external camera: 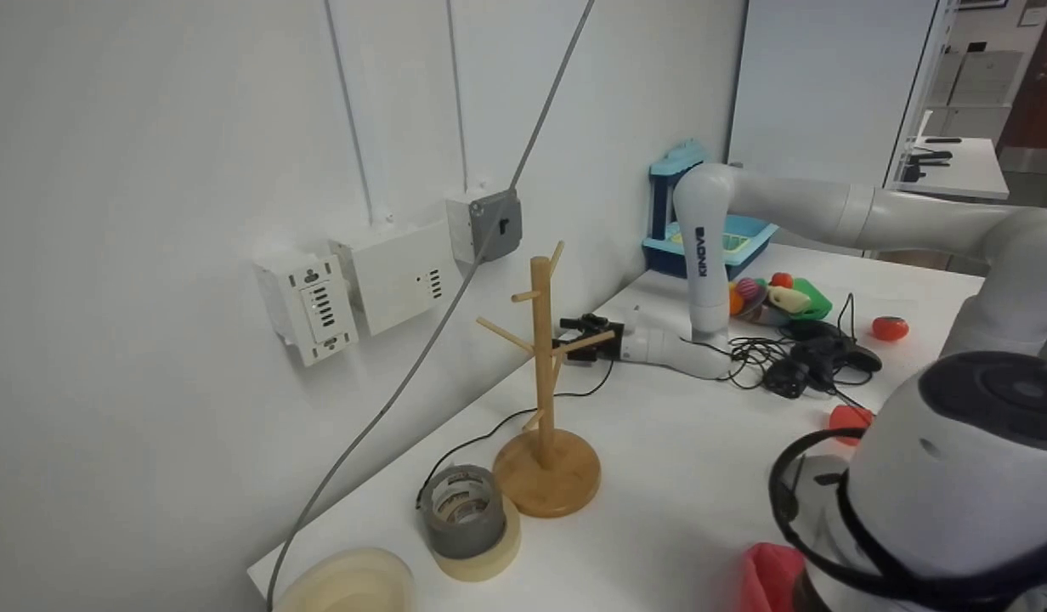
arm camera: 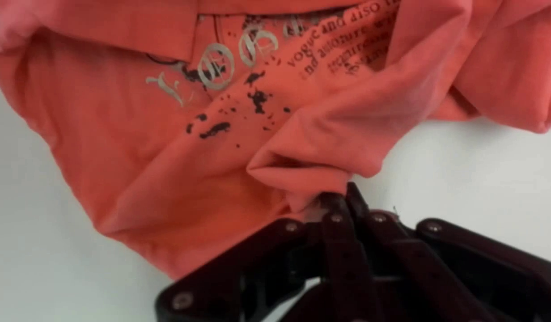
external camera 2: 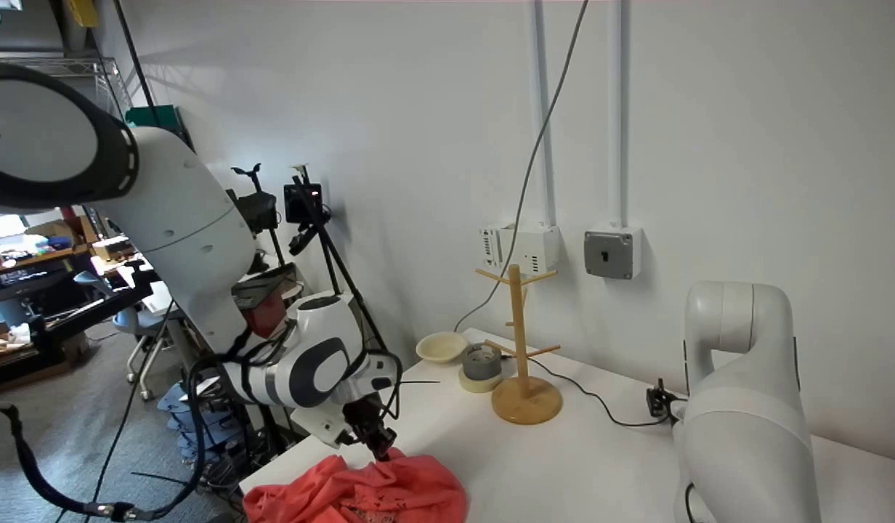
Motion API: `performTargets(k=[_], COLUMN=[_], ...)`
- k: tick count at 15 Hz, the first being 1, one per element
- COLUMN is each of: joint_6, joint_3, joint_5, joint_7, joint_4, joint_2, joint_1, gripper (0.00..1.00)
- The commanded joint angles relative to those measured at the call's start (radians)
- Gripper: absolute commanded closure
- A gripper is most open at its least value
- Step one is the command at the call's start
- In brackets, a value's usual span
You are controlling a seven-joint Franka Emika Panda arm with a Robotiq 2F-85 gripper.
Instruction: Fold the sweatshirt
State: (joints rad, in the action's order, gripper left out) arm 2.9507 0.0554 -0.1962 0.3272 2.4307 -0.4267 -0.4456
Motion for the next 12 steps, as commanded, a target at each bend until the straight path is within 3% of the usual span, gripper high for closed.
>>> performTargets(k=[1,4,7,12], joint_6=[0.073,0.08,0.049,0.052], joint_3=[0.167,0.312,0.406,0.404], joint_5=[-0.069,-0.137,-0.195,-0.227], joint_7=[0.133,0.225,0.251,0.119], joint_4=[0.126,0.172,0.218,0.322], joint_2=[0.096,0.136,0.194,0.291], joint_1=[-0.152,-0.281,-0.355,-0.302], gripper=[0.99,0.99,0.99,0.99])
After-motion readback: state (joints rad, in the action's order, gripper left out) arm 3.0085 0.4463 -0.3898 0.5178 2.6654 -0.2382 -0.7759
